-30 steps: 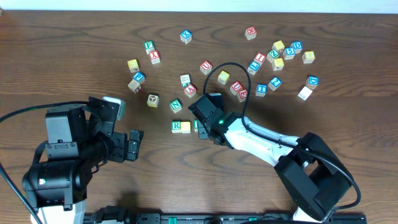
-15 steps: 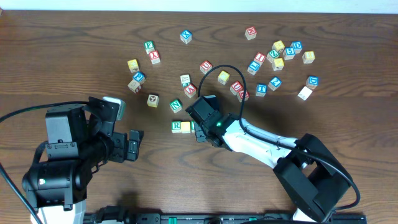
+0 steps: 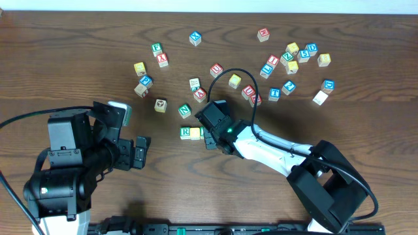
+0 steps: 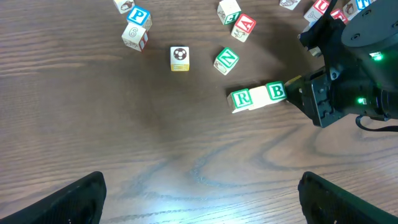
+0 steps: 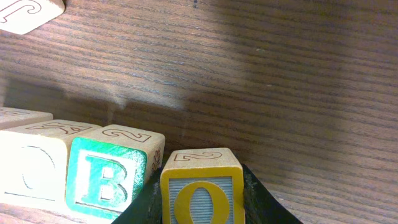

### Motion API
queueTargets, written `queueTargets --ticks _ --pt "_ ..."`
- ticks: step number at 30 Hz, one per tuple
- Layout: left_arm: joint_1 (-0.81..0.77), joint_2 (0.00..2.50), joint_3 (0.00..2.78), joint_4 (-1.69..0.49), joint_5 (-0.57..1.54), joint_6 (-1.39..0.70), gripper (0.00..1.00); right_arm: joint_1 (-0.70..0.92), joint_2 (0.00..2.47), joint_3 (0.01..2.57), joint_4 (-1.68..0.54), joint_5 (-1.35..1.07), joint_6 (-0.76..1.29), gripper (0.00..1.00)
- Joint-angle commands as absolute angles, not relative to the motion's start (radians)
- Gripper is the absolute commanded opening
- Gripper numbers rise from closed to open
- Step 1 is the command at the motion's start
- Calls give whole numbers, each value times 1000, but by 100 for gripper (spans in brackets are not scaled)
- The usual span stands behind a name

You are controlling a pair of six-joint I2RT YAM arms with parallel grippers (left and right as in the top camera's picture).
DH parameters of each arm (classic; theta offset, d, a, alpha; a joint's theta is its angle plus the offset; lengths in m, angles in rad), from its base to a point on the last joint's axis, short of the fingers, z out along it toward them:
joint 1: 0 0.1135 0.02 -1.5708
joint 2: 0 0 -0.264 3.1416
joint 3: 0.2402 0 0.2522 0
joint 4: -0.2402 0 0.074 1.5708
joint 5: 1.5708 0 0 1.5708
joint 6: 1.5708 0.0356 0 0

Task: Spell out ROBOT
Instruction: 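Lower the O block beside the right side of the B block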

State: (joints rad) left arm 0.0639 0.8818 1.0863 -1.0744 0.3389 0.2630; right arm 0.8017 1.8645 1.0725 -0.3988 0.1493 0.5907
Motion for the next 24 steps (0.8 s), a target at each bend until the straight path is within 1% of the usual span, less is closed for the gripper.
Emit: queueTargets --ticks 1,24 --pt "69 881 1094 -1077 351 273 97 812 1876 1093 -400 151 583 8" --pt "69 881 1094 -1076 351 273 97 813 1876 1093 -400 150 575 8"
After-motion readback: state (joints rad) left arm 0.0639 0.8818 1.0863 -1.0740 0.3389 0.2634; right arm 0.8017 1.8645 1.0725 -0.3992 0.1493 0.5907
